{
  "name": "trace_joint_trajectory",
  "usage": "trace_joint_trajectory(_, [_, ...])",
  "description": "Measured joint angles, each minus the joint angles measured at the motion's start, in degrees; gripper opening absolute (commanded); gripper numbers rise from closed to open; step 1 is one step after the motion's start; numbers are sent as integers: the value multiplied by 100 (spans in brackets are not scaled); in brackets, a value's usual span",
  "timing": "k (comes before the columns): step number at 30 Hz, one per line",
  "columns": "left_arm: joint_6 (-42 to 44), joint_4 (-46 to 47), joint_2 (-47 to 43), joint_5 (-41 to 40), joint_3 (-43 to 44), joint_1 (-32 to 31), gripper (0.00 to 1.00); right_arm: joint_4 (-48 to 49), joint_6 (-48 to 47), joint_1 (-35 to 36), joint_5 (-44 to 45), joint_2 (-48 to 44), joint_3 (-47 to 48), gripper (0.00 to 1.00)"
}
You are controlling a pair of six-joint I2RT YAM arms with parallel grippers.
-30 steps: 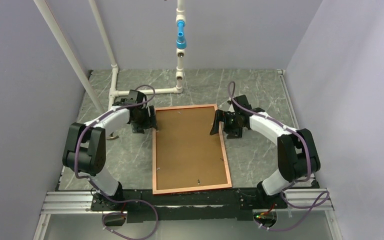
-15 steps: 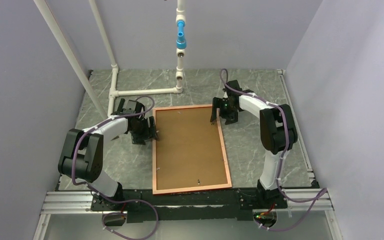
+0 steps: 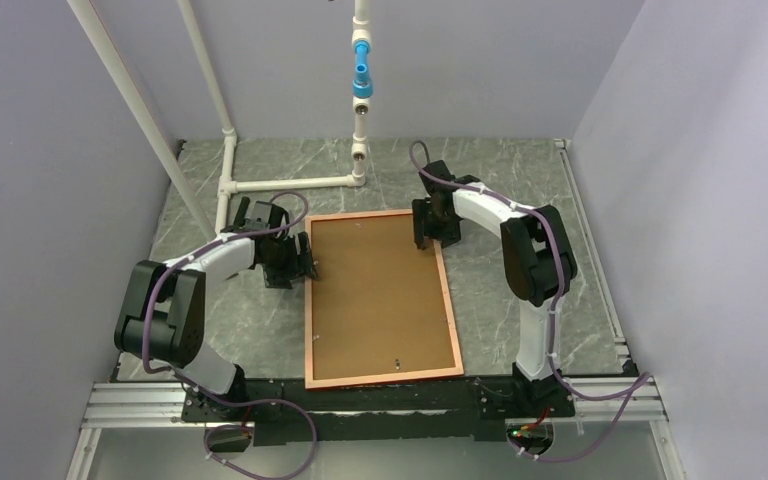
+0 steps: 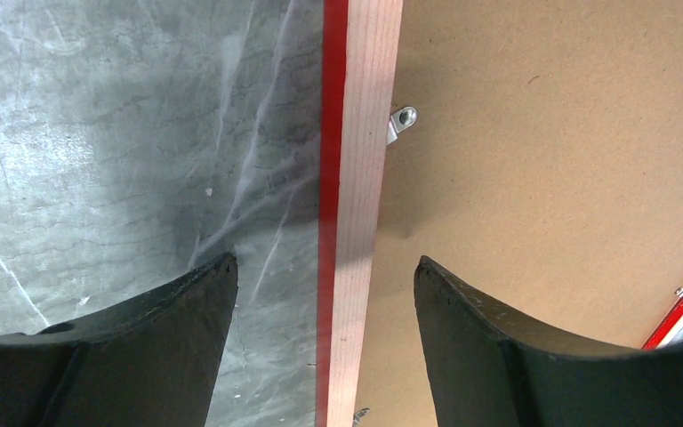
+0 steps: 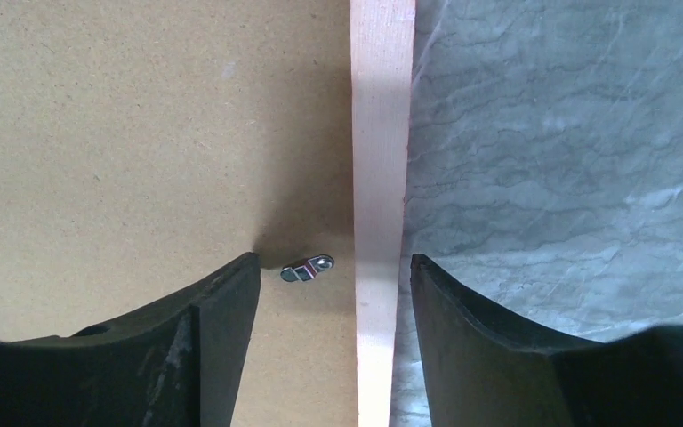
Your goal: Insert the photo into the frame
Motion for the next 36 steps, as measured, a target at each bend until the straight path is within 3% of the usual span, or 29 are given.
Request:
trace_joint_trajectory(5, [2,39,-39,-4,-42,0,77,-2,44,96,214,2,9,48])
trace_joint_trajectory(12, [2,79,-52,-7,-72,0,77,186,98,96,339,-201,-286,44])
trace_joint_trajectory(25, [7,90,-55,-15,-79,0,76,361,103,96,586,-439,-597,0])
trace_joint_trajectory(36, [9,177,-66,103,-118,4,78,505,105,151,658,-669,-922,0])
